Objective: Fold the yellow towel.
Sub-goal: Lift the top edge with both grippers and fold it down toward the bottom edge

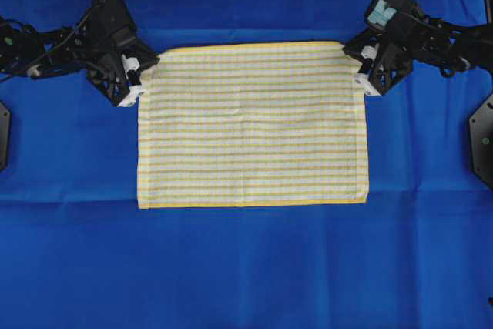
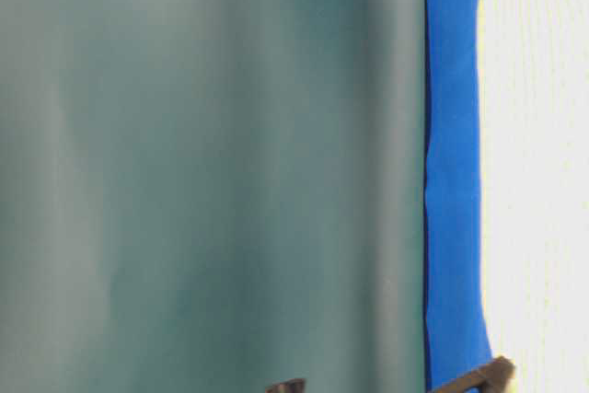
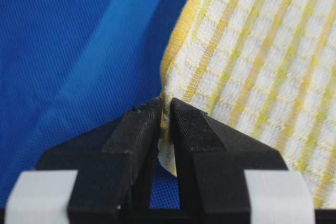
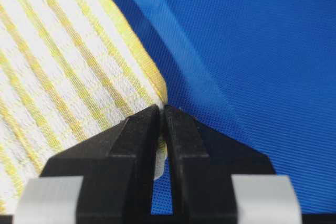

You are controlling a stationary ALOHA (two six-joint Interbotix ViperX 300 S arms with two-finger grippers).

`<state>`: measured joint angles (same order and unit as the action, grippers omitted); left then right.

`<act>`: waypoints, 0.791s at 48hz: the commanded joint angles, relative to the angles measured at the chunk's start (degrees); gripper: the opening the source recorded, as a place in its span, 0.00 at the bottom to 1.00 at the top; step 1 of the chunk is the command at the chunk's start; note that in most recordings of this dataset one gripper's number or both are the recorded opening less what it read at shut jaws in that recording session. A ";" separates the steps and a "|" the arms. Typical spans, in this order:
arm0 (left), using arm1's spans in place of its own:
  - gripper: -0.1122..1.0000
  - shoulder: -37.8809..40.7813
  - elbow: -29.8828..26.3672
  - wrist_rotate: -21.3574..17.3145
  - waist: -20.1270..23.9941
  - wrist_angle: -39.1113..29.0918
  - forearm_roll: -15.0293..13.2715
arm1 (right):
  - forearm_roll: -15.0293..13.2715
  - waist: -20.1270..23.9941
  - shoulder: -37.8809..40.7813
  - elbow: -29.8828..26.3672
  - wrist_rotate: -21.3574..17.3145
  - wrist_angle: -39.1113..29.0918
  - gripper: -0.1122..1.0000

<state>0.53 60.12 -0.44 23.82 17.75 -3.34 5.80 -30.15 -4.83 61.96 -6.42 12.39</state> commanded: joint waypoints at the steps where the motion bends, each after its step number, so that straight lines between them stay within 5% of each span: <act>1: 0.15 -3.25 -0.53 -0.09 0.00 -0.88 -0.09 | 0.09 -0.18 -4.13 0.18 0.00 -0.62 0.14; 25: 0.15 -9.93 0.79 0.09 -1.05 -4.31 0.00 | 0.18 1.41 -9.84 2.64 -0.26 -1.41 0.14; 38: 0.15 -12.66 2.29 1.05 -7.29 -4.31 -0.09 | 0.70 7.47 -12.92 3.43 -1.41 -4.92 0.14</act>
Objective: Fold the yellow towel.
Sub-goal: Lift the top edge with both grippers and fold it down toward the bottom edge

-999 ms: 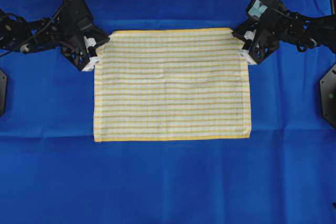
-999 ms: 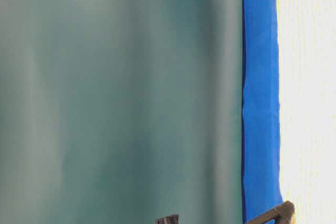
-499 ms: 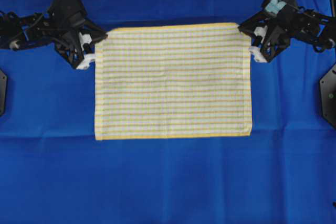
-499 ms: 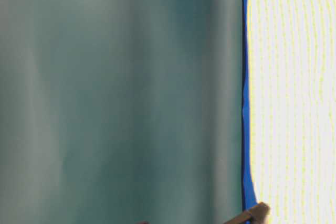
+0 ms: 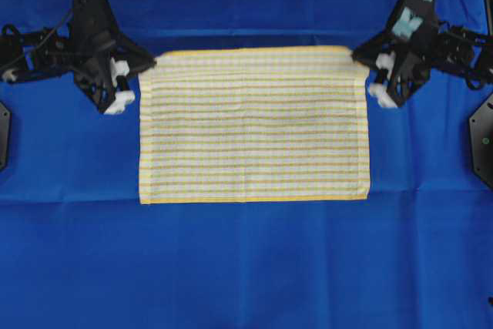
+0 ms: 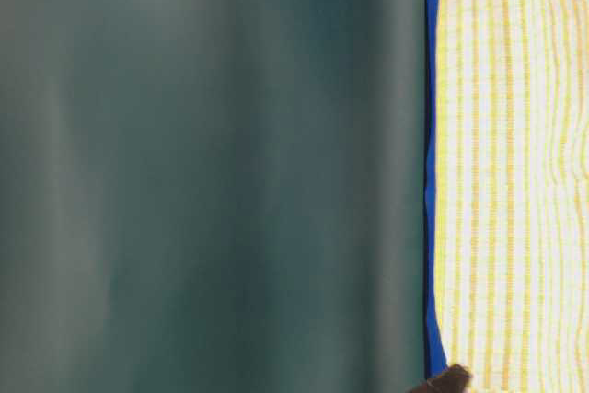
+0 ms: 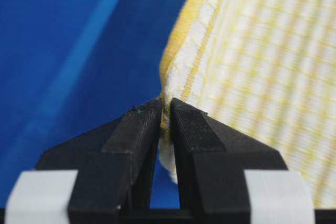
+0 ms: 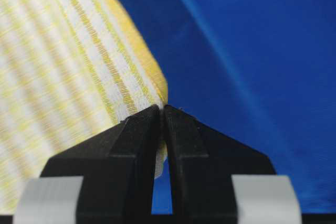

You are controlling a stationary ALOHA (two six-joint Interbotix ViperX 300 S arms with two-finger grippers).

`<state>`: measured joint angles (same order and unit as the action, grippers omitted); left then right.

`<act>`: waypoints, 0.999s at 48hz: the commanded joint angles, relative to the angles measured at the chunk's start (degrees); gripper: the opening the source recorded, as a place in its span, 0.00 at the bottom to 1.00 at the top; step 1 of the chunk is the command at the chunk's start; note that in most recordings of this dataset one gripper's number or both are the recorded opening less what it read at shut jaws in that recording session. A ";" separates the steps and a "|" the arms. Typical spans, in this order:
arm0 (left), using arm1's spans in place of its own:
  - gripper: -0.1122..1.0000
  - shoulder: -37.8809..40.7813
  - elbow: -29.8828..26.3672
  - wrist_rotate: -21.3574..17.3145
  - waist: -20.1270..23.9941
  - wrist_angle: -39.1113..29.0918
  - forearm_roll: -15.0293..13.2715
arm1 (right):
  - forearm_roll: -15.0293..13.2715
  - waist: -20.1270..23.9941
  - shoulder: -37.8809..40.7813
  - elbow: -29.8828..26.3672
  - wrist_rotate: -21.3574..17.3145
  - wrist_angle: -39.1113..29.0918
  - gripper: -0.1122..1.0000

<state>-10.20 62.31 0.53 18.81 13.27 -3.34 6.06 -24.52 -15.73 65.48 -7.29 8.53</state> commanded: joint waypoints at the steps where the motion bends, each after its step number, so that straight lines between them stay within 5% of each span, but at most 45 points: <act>1: 0.15 -2.20 0.26 0.09 -2.99 0.18 -0.09 | 0.53 2.55 -2.64 0.00 -0.79 -1.49 0.14; 11: 0.15 -5.01 2.02 1.41 -11.07 0.26 -0.26 | 1.58 9.84 -8.88 1.49 -4.48 -4.83 0.14; 29: 0.15 -6.77 3.87 13.71 -22.59 0.18 -0.26 | 2.46 21.01 -12.92 3.52 -10.99 -7.03 0.14; 48: 0.15 -5.71 2.81 14.59 -27.60 0.18 -0.26 | 2.46 25.58 -8.96 2.55 -13.54 -6.33 0.14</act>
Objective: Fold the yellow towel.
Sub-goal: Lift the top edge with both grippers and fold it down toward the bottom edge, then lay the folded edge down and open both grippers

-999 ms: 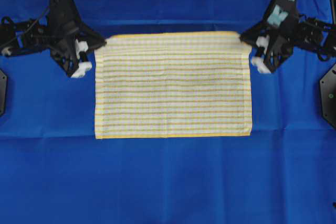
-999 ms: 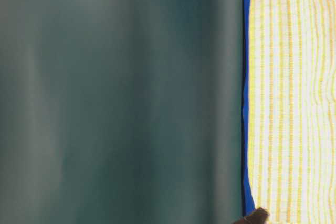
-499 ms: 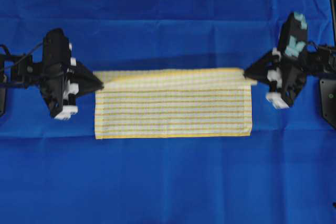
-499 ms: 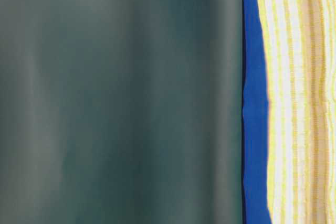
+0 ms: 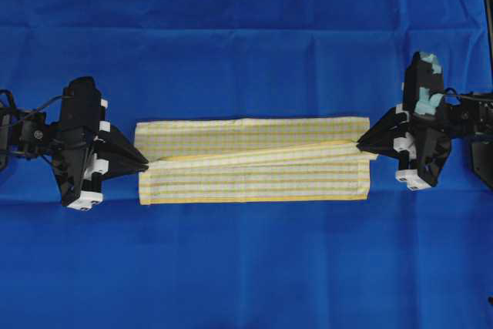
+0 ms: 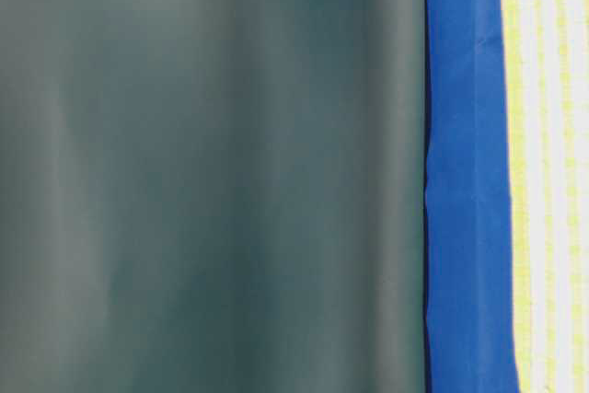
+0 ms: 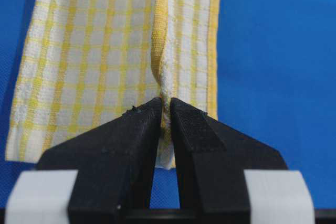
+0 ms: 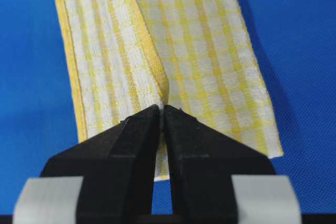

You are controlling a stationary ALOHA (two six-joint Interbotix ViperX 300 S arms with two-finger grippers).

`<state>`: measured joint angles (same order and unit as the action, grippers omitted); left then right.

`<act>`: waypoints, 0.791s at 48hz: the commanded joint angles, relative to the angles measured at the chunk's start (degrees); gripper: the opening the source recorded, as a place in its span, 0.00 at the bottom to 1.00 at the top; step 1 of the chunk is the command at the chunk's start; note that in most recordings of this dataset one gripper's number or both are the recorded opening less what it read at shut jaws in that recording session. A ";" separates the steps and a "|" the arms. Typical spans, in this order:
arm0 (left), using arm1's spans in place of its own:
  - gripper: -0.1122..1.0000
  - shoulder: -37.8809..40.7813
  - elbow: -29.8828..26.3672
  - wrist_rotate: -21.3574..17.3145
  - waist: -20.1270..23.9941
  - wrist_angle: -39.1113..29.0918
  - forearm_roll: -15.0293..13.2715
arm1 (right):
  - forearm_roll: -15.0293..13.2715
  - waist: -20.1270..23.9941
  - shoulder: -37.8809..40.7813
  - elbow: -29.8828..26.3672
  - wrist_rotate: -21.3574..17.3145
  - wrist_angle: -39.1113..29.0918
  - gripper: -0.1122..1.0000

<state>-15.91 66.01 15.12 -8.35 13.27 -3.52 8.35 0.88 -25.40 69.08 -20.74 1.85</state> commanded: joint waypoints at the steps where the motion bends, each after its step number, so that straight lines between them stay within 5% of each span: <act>1: 0.15 0.09 -0.97 0.00 -0.53 0.18 -0.09 | 0.18 0.26 0.88 -1.14 -0.09 0.35 0.14; 29: 0.17 2.72 -2.72 0.26 -1.76 0.26 -0.09 | 0.26 2.99 2.81 -1.67 -0.53 0.18 0.15; 33: 0.29 2.64 -2.72 0.26 -1.67 0.18 -0.09 | 0.26 3.69 2.81 -1.85 -0.53 0.35 0.17; 38: 0.56 2.37 -2.55 0.18 -1.67 -0.70 -0.09 | 0.26 4.75 2.81 -2.11 -0.53 0.53 0.39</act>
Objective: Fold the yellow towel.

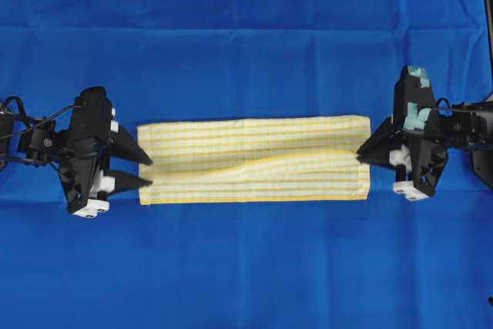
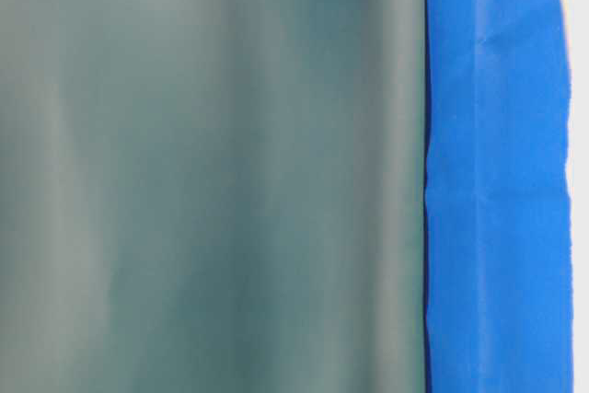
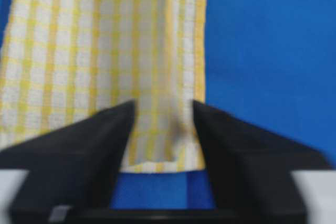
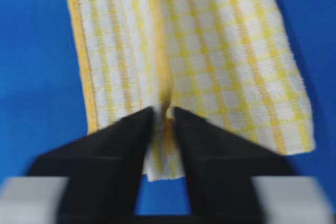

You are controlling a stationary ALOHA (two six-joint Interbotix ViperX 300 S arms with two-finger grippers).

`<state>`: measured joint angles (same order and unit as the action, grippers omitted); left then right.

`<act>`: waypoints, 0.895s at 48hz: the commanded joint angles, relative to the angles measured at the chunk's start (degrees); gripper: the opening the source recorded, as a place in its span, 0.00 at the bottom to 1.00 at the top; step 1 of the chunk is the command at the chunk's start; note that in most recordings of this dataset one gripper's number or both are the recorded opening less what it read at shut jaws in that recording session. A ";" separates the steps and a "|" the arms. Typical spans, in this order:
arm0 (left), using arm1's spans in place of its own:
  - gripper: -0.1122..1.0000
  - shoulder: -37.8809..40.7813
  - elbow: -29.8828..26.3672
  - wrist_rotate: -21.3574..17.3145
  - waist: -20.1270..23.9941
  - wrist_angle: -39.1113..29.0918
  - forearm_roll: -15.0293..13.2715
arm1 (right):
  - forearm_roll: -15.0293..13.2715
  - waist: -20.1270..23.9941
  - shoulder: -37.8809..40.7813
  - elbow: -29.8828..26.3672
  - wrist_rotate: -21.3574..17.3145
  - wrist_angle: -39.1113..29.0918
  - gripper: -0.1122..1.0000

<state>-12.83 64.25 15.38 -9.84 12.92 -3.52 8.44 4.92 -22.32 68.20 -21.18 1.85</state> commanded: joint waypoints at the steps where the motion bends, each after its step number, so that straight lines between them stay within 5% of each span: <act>1: 0.62 -0.79 -0.70 -0.18 -0.18 -0.53 -0.09 | 0.18 0.88 -0.26 -1.32 -0.09 0.53 0.44; 5: 0.81 -1.14 -0.79 -0.35 0.09 -1.93 -0.09 | 0.18 0.97 -0.26 -1.58 -0.09 0.53 0.68; 11: 0.79 -2.20 -1.14 -0.62 1.05 -4.22 -0.09 | -0.09 0.97 -0.62 -1.85 0.00 0.35 0.88; 26: 0.77 -2.46 -2.37 -3.34 6.86 -4.92 0.26 | -0.88 -3.96 -1.67 -1.67 0.79 -0.18 0.84; 43: 0.77 4.39 -6.77 -10.72 13.36 -11.95 0.18 | -6.06 -13.89 1.76 -3.25 0.79 -5.36 0.84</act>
<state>-9.32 59.24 5.19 2.64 2.72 -3.43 3.60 -7.73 -21.45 66.62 -20.48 -2.64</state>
